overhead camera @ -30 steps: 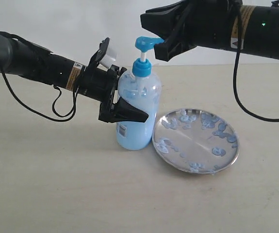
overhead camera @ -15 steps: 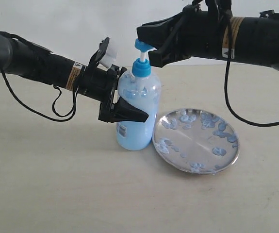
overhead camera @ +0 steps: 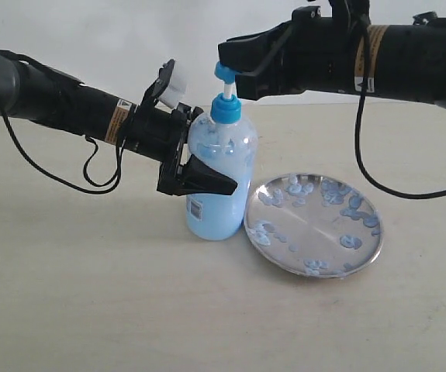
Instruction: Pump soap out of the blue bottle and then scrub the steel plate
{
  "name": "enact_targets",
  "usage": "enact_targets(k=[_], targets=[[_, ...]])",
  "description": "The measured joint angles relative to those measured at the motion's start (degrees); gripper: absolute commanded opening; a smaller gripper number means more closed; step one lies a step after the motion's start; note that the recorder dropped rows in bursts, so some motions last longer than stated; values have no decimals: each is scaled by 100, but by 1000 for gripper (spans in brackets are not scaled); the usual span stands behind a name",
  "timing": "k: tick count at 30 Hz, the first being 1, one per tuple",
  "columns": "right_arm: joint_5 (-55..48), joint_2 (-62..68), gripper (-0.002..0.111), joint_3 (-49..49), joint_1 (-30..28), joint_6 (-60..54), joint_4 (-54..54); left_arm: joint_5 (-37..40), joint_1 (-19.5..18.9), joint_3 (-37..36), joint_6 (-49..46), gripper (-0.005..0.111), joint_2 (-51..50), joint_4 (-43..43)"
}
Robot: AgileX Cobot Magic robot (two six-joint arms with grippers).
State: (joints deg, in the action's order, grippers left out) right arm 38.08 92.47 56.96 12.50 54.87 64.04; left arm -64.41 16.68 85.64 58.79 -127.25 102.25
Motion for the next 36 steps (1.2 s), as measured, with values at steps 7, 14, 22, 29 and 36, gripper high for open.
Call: enact_targets(k=[7,14,22,29,36], targets=[[-76,-9,1,48,0,599,411,0,0,0,0,4,0,0],[165,287,1,124,0,859,421,-13,-10,0,22,4,0,0],[244,371,0,166,0,1110,425,-37,-10,0,22,4,0,0],[268,360,0,-44,0,877,199,-37,-10,0,22,4,0,0],[342,312,0,-167,13,-263,-497,-25,-10,9,43,4,0,0]])
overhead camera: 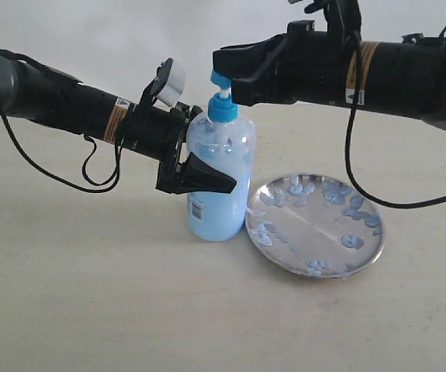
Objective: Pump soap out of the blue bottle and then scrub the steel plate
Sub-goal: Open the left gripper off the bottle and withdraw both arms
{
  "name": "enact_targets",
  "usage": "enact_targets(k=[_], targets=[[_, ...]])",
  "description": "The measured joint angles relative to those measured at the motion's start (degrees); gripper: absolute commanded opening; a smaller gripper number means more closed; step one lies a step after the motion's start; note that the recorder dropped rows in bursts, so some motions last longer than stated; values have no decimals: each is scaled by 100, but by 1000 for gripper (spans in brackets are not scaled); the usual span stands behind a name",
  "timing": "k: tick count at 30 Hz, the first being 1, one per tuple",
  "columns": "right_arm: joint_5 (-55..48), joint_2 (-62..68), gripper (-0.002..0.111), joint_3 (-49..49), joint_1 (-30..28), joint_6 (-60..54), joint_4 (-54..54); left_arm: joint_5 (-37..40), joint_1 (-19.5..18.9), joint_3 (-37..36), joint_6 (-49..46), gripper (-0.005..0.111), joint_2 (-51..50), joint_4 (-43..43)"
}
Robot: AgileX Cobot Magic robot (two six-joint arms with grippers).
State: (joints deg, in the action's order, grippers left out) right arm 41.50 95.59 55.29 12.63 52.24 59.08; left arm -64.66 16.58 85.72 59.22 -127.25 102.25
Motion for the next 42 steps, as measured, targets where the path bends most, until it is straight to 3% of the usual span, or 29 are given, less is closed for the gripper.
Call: enact_targets(k=[9,14,20,29,35,39,42], targets=[[-730,-856,0,-177,0,-2447,-1918,-14,10,14,-11,4,0,0],[-794,-1633,0,-177,0,-2681,-2070,-14,10,14,-11,4,0,0],[-1661,-2623,0,-393,0,-2914,-2070,-61,10,-57,-291,4,-54,-209],[-2119,-3931,0,-2228,0,-2976,-2670,-61,10,-935,-1283,4,-64,-1787],[-2231,-4763,0,-3122,0,-2976,-2956,-129,10,-1328,-1788,5,-64,-2294],[-2512,-5099,0,-3244,0,-2976,-2969,-32,20,-1374,-1843,26,-26,-2280],[-2712,-5171,0,-3253,0,-2976,-2981,4,20,-1374,-1851,61,9,-2150]])
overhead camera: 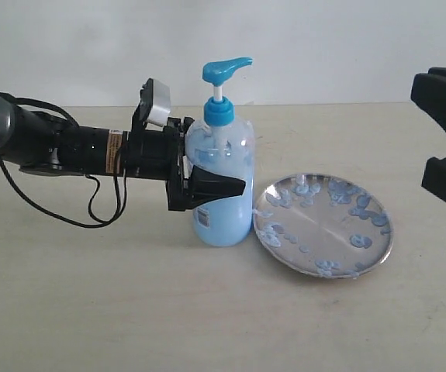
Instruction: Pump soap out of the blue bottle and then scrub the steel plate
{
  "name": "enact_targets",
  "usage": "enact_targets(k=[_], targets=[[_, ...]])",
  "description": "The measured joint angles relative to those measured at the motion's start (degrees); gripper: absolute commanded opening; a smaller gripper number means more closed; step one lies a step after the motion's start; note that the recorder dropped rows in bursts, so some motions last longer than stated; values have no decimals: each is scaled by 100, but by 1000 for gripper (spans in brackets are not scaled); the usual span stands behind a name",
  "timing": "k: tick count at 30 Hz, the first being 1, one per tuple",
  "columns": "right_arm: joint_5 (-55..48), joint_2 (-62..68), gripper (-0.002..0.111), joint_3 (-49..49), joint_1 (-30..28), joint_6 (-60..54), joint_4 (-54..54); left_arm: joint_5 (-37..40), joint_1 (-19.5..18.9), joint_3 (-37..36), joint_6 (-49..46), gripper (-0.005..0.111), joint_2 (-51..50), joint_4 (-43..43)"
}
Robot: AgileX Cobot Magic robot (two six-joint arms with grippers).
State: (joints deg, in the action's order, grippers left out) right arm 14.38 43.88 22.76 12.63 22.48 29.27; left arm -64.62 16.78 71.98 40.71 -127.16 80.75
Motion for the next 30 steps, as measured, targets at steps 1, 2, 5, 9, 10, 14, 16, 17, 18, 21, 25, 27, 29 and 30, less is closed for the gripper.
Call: enact_targets(k=[1,2,5,9,10,14,16,17,18,21,25,27,29,30], targets=[[-41,-10,0,0,0,0,0,-25,0,0,0,76,0,11],[-84,-10,0,0,0,0,0,-73,0,0,11,91,0,36],[-179,-10,0,0,0,0,0,-297,0,-34,57,109,-13,-25],[-202,-10,0,0,0,0,-11,-445,0,-43,310,109,-38,-276],[-202,-10,0,0,0,0,-11,-448,0,-43,335,109,-38,-302],[-202,-10,0,0,0,0,-11,-458,0,-43,482,109,-38,-325],[-202,-10,0,0,0,0,-11,-458,0,-43,645,109,-38,-335],[-214,-10,0,0,0,0,-11,-460,-13,-43,721,109,-38,-335],[-224,-10,0,0,0,0,-11,-470,-50,-43,799,109,-21,-335],[-249,-10,0,0,0,0,-11,-493,-238,-61,867,109,131,-188],[-249,-10,0,0,0,0,-11,-517,-721,-70,989,108,591,-14],[-249,-10,0,0,0,0,-11,-505,-1059,-70,1136,104,923,78],[-264,-10,0,0,0,0,-11,-493,-1369,-70,1394,90,1254,221],[-263,-10,0,0,0,0,-11,-493,-1528,-70,1579,81,1453,295]])
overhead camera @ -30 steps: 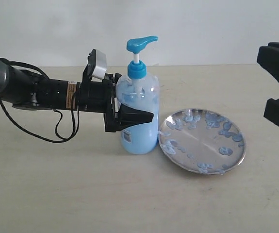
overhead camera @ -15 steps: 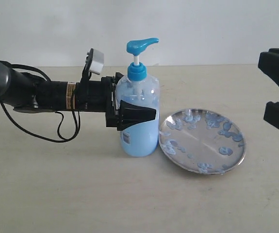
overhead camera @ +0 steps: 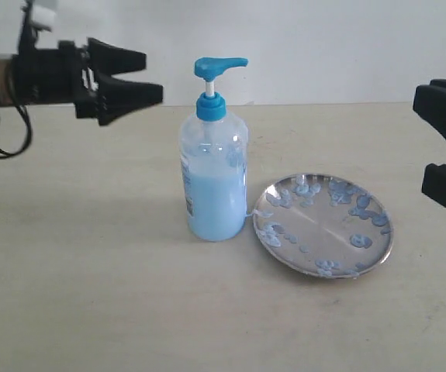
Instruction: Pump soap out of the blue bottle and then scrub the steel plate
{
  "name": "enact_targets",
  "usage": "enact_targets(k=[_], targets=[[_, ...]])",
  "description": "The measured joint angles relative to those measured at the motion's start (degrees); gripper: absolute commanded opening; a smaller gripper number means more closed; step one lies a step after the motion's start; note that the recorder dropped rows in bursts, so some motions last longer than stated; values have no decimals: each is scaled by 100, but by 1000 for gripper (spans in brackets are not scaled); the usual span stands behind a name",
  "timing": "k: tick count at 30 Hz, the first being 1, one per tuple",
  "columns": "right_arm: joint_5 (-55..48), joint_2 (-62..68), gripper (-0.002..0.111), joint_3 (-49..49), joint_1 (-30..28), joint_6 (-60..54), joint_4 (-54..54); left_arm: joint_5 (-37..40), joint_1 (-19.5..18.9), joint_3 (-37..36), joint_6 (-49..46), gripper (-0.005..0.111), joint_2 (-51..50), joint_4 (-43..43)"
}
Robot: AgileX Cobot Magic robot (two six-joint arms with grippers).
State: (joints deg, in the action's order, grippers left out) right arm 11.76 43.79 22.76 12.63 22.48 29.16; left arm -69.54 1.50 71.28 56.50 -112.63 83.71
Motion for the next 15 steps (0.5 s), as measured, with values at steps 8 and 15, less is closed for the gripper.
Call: enact_targets(k=[8,15], targets=[[-116,-275,0,209,0,435,0,883,-1095,0,2546,4,1894,1206],[-164,-112,0,2033,0,259,-10,4039,-1922,-265,4670,4,3842,1626]])
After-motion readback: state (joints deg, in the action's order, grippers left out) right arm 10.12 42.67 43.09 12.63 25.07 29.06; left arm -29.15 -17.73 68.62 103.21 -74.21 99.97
